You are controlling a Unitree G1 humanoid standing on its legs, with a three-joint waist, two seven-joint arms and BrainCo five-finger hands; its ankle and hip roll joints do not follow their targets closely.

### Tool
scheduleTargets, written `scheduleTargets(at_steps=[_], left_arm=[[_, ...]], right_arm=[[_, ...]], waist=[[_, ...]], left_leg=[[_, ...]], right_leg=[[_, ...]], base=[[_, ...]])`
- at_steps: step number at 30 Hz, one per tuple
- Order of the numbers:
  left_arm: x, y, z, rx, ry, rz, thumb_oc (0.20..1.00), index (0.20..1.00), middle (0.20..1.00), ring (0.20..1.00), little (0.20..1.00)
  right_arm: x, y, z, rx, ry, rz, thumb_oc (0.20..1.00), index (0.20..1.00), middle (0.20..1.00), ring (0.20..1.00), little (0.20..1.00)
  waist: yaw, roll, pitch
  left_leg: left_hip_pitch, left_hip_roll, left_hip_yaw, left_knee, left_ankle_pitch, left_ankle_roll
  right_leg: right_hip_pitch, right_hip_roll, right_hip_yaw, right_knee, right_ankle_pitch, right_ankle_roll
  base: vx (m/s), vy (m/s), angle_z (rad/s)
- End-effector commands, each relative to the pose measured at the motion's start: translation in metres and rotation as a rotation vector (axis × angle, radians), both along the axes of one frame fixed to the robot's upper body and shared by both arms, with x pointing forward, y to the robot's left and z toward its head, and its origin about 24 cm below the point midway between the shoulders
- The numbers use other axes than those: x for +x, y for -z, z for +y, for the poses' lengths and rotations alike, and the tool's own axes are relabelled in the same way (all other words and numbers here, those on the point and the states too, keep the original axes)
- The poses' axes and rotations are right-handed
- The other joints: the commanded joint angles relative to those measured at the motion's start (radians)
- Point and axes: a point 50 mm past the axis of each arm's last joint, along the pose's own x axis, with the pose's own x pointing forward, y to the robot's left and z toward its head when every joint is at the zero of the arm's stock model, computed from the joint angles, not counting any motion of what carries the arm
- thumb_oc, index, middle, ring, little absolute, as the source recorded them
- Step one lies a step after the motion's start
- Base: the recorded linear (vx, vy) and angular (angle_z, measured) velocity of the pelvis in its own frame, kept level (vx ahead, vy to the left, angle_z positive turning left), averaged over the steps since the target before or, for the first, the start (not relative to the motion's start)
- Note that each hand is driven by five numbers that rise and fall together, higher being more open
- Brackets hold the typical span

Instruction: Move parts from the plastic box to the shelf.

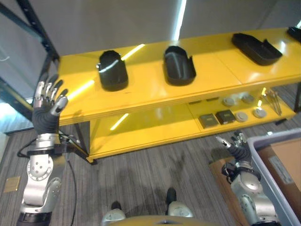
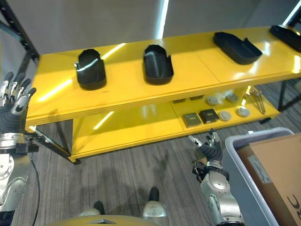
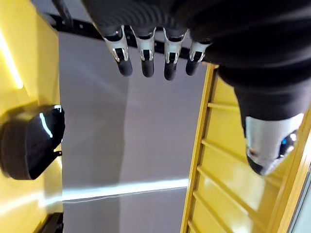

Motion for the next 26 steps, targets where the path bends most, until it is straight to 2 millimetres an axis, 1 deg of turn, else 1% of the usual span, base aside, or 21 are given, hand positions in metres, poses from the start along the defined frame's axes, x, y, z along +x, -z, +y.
scheduleTargets(at_steps=[1,2,3,4,5,6,7,8,10,11,12,13,14,15,17,18,19,20,21,24,26], left_arm=[[-0.001,0.0,0.025,-0.174,-0.094,-0.025,1.0,1.0,1.0,1.0,1.0],[-0.002,0.002,0.028,-0.176,-0.118,-0.02,1.0,1.0,1.0,1.0,1.0],[-0.004,0.009,0.035,-0.16,-0.189,0.004,1.0,1.0,1.0,1.0,1.0],[-0.002,0.02,0.039,-0.154,-0.214,0.067,1.0,1.0,1.0,1.0,1.0],[-0.001,0.041,0.044,-0.167,-0.195,0.191,1.0,1.0,1.0,1.0,1.0],[-0.007,0.07,0.055,-0.201,-0.238,0.298,1.0,1.0,1.0,1.0,1.0],[-0.016,0.095,0.061,-0.213,-0.259,0.439,1.0,1.0,1.0,1.0,1.0],[-0.02,0.106,0.062,-0.226,-0.283,0.49,1.0,1.0,1.0,1.0,1.0],[-0.043,0.155,0.072,-0.288,-0.36,0.699,1.0,1.0,1.0,1.0,1.0],[-0.068,0.195,0.073,-0.417,-0.406,0.856,1.0,1.0,1.0,1.0,1.0],[-0.081,0.211,0.072,-0.446,-0.399,0.883,1.0,1.0,1.0,1.0,1.0],[-0.094,0.229,0.068,-0.452,-0.395,0.952,1.0,1.0,1.0,1.0,1.0],[-0.107,0.246,0.061,-0.382,-0.414,1.075,1.0,1.0,1.0,1.0,1.0],[-0.123,0.265,0.051,-0.359,-0.386,1.22,1.0,1.0,1.0,1.0,1.0],[-0.142,0.282,0.041,-0.286,-0.387,1.393,1.0,1.0,1.0,1.0,1.0],[-0.155,0.291,0.034,-0.264,-0.38,1.489,1.0,1.0,1.0,1.0,1.0],[-0.165,0.296,0.03,-0.252,-0.388,1.567,1.0,1.0,1.0,1.0,1.0],[-0.169,0.298,0.029,-0.25,-0.391,1.584,1.0,1.0,1.0,1.0,1.0],[-0.182,0.303,0.024,-0.259,-0.373,1.658,1.0,1.0,1.0,1.0,1.0],[-0.176,0.307,0.012,-0.237,-0.285,1.669,1.0,1.0,1.0,1.0,1.0],[-0.171,0.307,0.009,-0.231,-0.298,1.634,1.0,1.0,1.0,1.0,1.0]], right_arm=[[0.003,-0.01,-0.004,-0.039,0.046,-0.07,1.0,1.0,1.0,1.0,1.0],[0.003,-0.008,-0.005,-0.042,0.052,-0.063,1.0,1.0,1.0,1.0,1.0],[0.002,-0.002,-0.008,-0.039,0.063,-0.043,1.0,1.0,1.0,1.0,1.0],[0.001,0.005,-0.011,-0.027,0.077,-0.022,1.0,1.0,1.0,1.0,1.0],[-0.002,0.017,-0.016,-0.032,0.097,0.031,1.0,1.0,1.0,1.0,1.0],[-0.009,0.035,-0.021,-0.046,0.119,0.118,1.0,1.0,1.0,1.0,1.0],[-0.017,0.05,-0.027,-0.021,0.148,0.194,1.0,1.0,1.0,1.0,1.0],[-0.021,0.058,-0.028,-0.007,0.155,0.228,1.0,1.0,1.0,1.0,1.0],[-0.038,0.084,-0.035,0.002,0.177,0.364,1.0,1.0,1.0,1.0,1.0],[-0.053,0.107,-0.036,0.028,0.188,0.502,1.0,1.0,1.0,1.0,1.0],[-0.058,0.116,-0.036,0.03,0.184,0.543,1.0,1.0,1.0,1.0,1.0],[-0.067,0.128,-0.035,0.028,0.177,0.606,1.0,1.0,1.0,1.0,1.0],[-0.08,0.144,-0.033,0.059,0.175,0.698,1.0,1.0,1.0,1.0,1.0],[-0.094,0.158,-0.029,0.083,0.173,0.783,1.0,1.0,1.0,1.0,1.0],[-0.111,0.173,-0.02,0.094,0.157,0.9,1.0,1.0,1.0,1.0,1.0],[-0.122,0.18,-0.015,0.118,0.177,0.966,1.0,1.0,1.0,1.0,1.0],[-0.13,0.185,-0.011,0.144,0.202,1.026,1.0,1.0,1.0,1.0,1.0],[-0.135,0.187,-0.01,0.152,0.206,1.044,1.0,1.0,1.0,1.0,1.0],[-0.145,0.192,-0.006,0.152,0.185,1.118,1.0,1.0,1.0,1.0,1.0],[-0.152,0.197,0.003,0.138,0.114,1.177,1.0,1.0,1.0,1.0,1.0],[-0.153,0.199,0.01,0.111,0.065,1.18,1.0,1.0,1.0,1.0,1.0]], waist=[[0.004,-0.024,-0.038],[0.006,-0.024,-0.041],[0.011,-0.025,-0.043],[0.015,-0.027,-0.047],[0.02,-0.029,-0.05],[0.024,-0.031,-0.054],[0.03,-0.031,-0.055],[0.032,-0.031,-0.055],[0.039,-0.03,-0.052],[0.046,-0.033,-0.052],[0.049,-0.033,-0.049],[0.054,-0.035,-0.052],[0.061,-0.037,-0.052],[0.069,-0.038,-0.052],[0.075,-0.041,-0.049],[0.077,-0.043,-0.048],[0.076,-0.045,-0.05],[0.075,-0.045,-0.05],[0.07,-0.044,-0.051],[0.054,-0.04,-0.059],[0.046,-0.039,-0.061]], left_leg=[[-0.067,0.017,-0.061,0.03,-0.011,0.019],[-0.068,0.017,-0.063,0.028,-0.01,0.018],[-0.069,0.015,-0.068,0.026,-0.007,0.018],[-0.07,0.014,-0.072,0.023,-0.005,0.018],[-0.071,0.015,-0.076,0.022,-0.004,0.017],[-0.073,0.017,-0.076,0.022,-0.005,0.017],[-0.073,0.018,-0.077,0.022,-0.004,0.019],[-0.073,0.018,-0.078,0.022,-0.004,0.019],[-0.069,0.019,-0.078,0.021,-0.006,0.021],[-0.073,0.019,-0.08,0.023,-0.006,0.023],[-0.071,0.02,-0.079,0.024,-0.007,0.023],[-0.074,0.022,-0.08,0.022,-0.004,0.025],[-0.073,0.023,-0.081,0.021,-0.003,0.026],[-0.075,0.023,-0.085,0.023,-0.005,0.028],[-0.074,0.023,-0.086,0.027,-0.009,0.033],[-0.075,0.023,-0.085,0.03,-0.01,0.035],[-0.076,0.023,-0.085,0.031,-0.011,0.036],[-0.075,0.023,-0.084,0.031,-0.011,0.037],[-0.068,0.022,-0.079,0.03,-0.013,0.04],[-0.06,0.021,-0.071,0.03,-0.019,0.045],[-0.063,0.02,-0.066,0.035,-0.024,0.047]], right_leg=[[0.051,-0.049,-0.035,0.002,-0.082,0.049],[0.051,-0.049,-0.036,0.001,-0.082,0.05],[0.05,-0.049,-0.04,0.001,-0.08,0.05],[0.05,-0.049,-0.044,0.001,-0.079,0.049],[0.049,-0.049,-0.047,0.002,-0.079,0.048],[0.048,-0.049,-0.054,0.004,-0.08,0.048],[0.048,-0.048,-0.057,0.004,-0.078,0.047],[0.048,-0.048,-0.058,0.005,-0.079,0.045],[0.052,-0.046,-0.062,0.007,-0.08,0.043],[0.051,-0.045,-0.066,0.01,-0.08,0.043],[0.054,-0.045,-0.067,0.01,-0.08,0.044],[0.052,-0.044,-0.069,0.009,-0.078,0.042],[0.054,-0.041,-0.071,0.008,-0.079,0.039],[0.054,-0.039,-0.069,0.01,-0.08,0.039],[0.056,-0.037,-0.067,0.01,-0.081,0.038],[0.058,-0.037,-0.066,0.01,-0.081,0.039],[0.058,-0.036,-0.065,0.009,-0.082,0.04],[0.059,-0.035,-0.063,0.008,-0.082,0.04],[0.063,-0.033,-0.056,0.007,-0.083,0.04],[0.064,-0.029,-0.043,0.008,-0.088,0.036],[0.059,-0.03,-0.04,0.011,-0.089,0.037]], base=[[-0.04,0.016,0.23],[-0.04,0.011,0.25],[-0.04,0.009,0.24],[-0.06,0.011,0.17],[-0.06,0.01,0.18],[-0.06,0.01,0.14],[-0.05,0.01,0.1],[-0.04,0.012,0.02],[-0.02,-0.001,0.04],[-0.02,-0.012,0.08],[-0.01,-0.02,0.12],[-0.01,-0.029,0.08],[-0.02,-0.046,0.11],[-0.02,-0.053,0.09],[-0.02,-0.042,0.05],[0.0,-0.031,0.04],[0.0,-0.021,0.05],[0.03,-0.005,0.04],[0.04,0.008,0.02],[0.04,0.019,-0.03],[0.0,0.008,-0.03]])
